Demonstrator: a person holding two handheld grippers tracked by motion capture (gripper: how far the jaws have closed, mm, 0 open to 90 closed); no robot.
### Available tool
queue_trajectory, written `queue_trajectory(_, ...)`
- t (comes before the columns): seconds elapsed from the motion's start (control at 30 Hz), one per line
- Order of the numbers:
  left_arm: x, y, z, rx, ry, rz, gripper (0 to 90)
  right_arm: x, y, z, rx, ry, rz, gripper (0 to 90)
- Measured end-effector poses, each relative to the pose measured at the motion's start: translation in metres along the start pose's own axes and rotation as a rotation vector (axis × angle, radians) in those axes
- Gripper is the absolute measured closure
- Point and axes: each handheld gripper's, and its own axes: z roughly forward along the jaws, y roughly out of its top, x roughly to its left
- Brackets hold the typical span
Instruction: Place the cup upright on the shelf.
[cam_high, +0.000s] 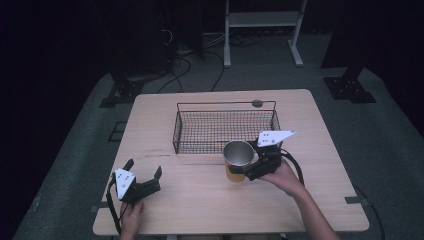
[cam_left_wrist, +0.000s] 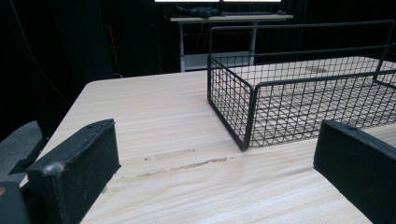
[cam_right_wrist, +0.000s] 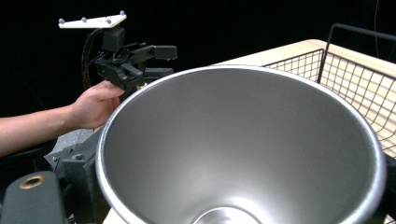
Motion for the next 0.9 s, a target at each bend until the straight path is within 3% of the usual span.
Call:
queue_trajectory(0.4, 0.000, 0.000, 0.000, 0.001, -0.002, -0.002, 0.0, -0.019, 0.030, -0.007, -0.012, -0.012, 0.003, 10.3)
queue_trajectory(0.9, 0.000, 0.000, 0.000, 0.001, 0.001, -0.002, 0.0, -0.047, 0.050, -0.003, 0.009, -0.041, 0.019, 10.4)
